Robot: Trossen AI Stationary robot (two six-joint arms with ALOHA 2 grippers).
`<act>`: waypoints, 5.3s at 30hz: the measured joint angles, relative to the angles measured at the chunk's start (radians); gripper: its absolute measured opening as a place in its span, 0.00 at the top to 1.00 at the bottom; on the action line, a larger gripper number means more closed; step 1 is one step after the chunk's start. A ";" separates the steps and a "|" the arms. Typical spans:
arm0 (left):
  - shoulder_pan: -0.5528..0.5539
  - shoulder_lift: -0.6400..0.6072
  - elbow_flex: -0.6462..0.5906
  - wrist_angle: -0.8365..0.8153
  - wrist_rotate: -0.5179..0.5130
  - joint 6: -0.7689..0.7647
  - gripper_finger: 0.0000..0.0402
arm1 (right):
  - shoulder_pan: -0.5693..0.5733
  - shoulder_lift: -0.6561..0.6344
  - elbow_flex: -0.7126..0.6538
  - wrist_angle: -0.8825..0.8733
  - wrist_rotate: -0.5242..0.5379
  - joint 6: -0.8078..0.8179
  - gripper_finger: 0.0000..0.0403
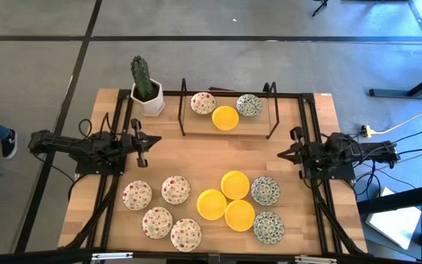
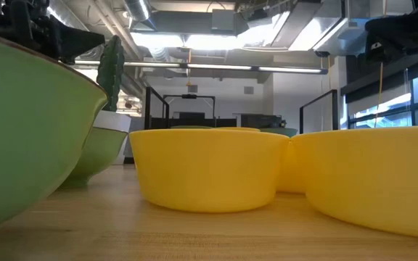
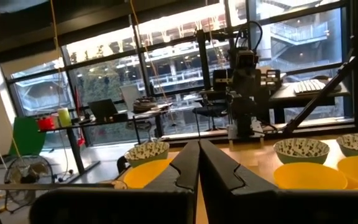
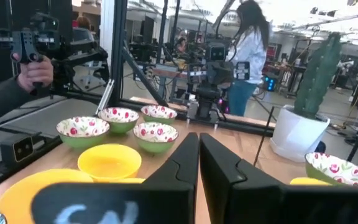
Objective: Pick & Place Mini bowls
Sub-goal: Stack the top blue bowl on top of the blue bowl on the shelf
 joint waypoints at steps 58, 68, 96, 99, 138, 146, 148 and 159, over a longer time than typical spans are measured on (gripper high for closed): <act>0.036 0.106 0.101 0.160 -0.031 0.202 0.99 | 0.022 0.843 0.621 -0.556 0.094 0.288 0.96; 0.036 0.106 0.101 0.124 -0.036 0.199 0.98 | 0.064 1.103 0.790 -0.834 0.018 0.388 0.60; 0.036 0.106 0.101 0.103 -0.039 0.199 0.98 | 0.072 1.240 0.614 -0.727 0.000 0.361 0.35; 0.036 0.106 0.101 0.103 -0.039 0.199 0.99 | 0.072 1.239 0.589 -0.671 0.000 0.362 0.35; 0.036 0.106 0.101 0.094 -0.039 0.199 0.98 | 0.036 1.284 0.606 -0.634 -0.017 0.294 0.96; 0.036 0.106 0.101 0.094 -0.039 0.199 0.98 | 0.016 1.285 0.920 -0.892 0.094 0.227 0.96; 0.036 0.106 0.101 0.094 -0.039 0.199 0.98 | 0.001 1.285 1.005 -0.918 0.159 0.205 0.97; 0.036 0.106 0.101 0.094 -0.039 0.182 0.99 | -0.270 1.283 1.363 -0.945 0.241 0.060 0.97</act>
